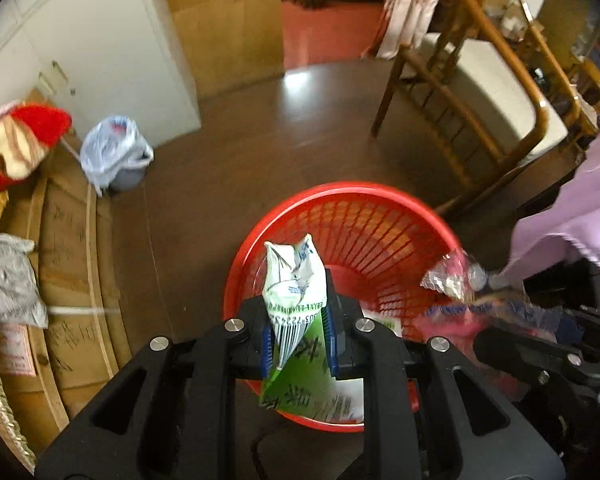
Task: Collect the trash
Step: 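Carry both items to the red basket and open both tools to drop them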
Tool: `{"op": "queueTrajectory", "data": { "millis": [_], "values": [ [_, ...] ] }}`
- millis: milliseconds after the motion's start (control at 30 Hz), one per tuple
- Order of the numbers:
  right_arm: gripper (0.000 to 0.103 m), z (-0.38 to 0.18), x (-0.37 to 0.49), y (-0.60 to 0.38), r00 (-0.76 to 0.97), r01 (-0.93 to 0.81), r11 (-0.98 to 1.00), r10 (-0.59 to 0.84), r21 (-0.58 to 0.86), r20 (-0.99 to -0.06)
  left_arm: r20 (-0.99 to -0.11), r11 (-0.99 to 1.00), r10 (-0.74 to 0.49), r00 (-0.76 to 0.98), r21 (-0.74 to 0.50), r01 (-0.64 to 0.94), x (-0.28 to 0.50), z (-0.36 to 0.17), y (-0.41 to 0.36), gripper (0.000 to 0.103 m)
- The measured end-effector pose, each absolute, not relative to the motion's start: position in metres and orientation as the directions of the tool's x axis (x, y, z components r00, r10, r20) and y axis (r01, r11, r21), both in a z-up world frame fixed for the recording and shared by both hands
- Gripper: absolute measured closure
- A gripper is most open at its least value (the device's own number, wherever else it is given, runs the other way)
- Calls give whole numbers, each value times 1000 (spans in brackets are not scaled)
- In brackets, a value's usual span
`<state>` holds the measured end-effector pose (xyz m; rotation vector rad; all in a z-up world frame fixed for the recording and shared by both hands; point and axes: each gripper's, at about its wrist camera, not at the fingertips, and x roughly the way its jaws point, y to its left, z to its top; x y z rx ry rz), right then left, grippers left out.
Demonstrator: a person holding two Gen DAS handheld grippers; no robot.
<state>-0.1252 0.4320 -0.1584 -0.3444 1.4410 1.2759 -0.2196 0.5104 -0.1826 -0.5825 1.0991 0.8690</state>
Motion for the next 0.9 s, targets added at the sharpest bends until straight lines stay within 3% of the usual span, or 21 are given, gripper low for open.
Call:
{"op": "queueTrajectory", "data": {
  "millis": [67,133,233,533,633,767,900],
  "values": [
    [43,-168,-127,439,-306,-804,374,406,463,-861,-941,531,300,156,29,-847,-223,-192,515,79],
    [42,-171,-128,442,-304,-816,358,401,453,-864,-947,519,280,156,13,-854,-230,-196,518,66],
    [41,-170,-133,443,-291,-840,331,396,431,-871,-942,509,302,148,28,-861,-235,-194,518,55],
    [24,-167,-120,439,-308,-842,293,427,453,-850,-923,447,365,120,61,-893,-243,-171,519,45],
    [24,-161,-120,436,-292,-851,296,418,433,-860,-911,412,401,98,84,-907,-249,-157,521,43],
    [24,-128,-116,409,-210,-891,275,455,360,-866,-886,445,442,142,79,-892,-245,-132,511,40],
    [14,-77,-104,362,-65,-918,300,529,258,-846,-853,509,466,233,43,-860,-230,-103,490,38]
  ]
}}
